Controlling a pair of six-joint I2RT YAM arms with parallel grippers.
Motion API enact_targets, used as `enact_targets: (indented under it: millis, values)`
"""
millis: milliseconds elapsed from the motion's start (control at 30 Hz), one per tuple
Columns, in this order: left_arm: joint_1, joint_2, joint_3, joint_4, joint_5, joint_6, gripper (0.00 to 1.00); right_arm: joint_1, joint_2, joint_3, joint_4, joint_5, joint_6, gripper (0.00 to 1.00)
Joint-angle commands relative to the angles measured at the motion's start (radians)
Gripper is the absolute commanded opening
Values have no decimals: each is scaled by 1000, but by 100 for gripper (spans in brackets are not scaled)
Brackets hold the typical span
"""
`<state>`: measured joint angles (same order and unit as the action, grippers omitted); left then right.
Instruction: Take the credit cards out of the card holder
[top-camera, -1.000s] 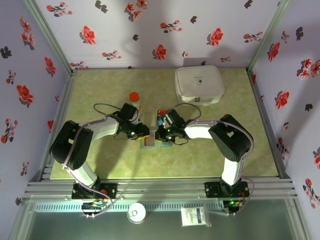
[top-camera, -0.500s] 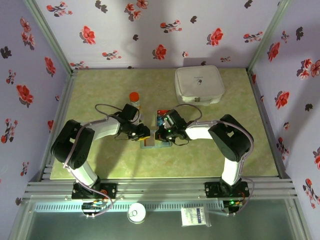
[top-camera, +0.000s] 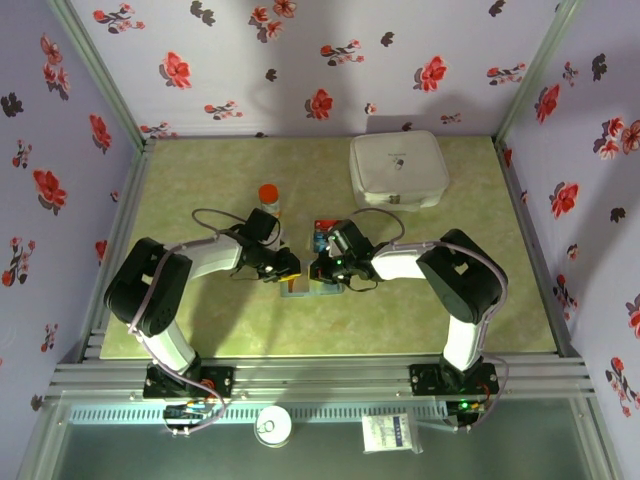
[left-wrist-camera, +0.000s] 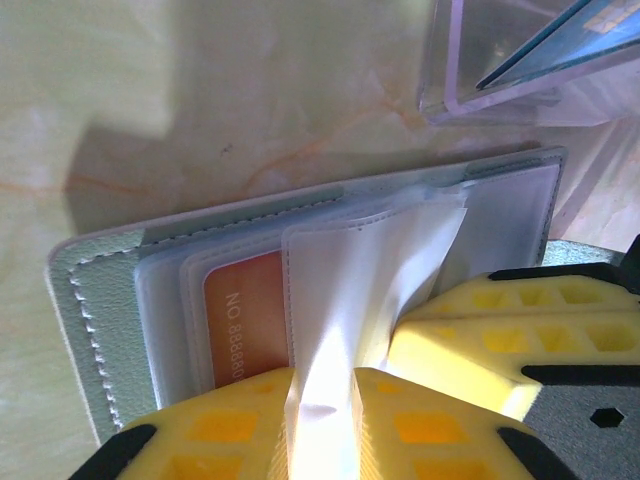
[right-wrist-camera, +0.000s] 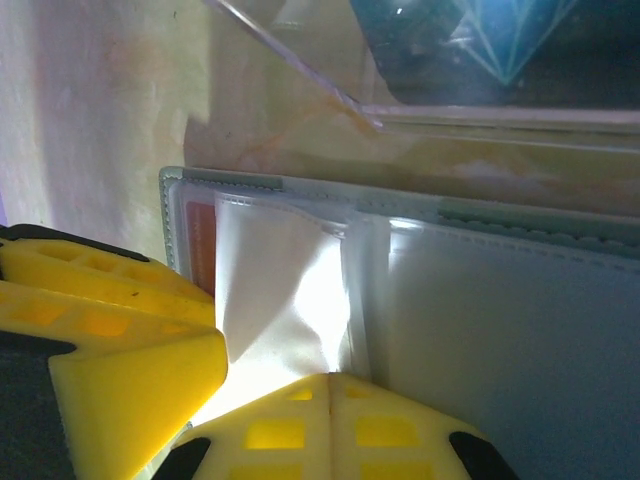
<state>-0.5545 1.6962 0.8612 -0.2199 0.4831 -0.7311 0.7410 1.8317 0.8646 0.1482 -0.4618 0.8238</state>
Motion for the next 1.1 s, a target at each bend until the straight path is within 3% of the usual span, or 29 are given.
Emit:
enact_targets:
  millis: [0, 267, 567, 1067]
  values:
    - [-7, 15, -4, -17, 3, -1, 21, -6, -18, 1, -155, 107, 0, 6]
    - [-7, -9, 1, -58, -47, 11, 24, -6, -4, 13, -225, 140, -30, 4]
    - [-8, -17, 8, -37, 1, -10, 31, -6, 6, 14, -218, 134, -32, 4]
    - [-50, -33, 56, -35, 24, -34, 24, -6, -70, 16, -180, 110, -20, 11]
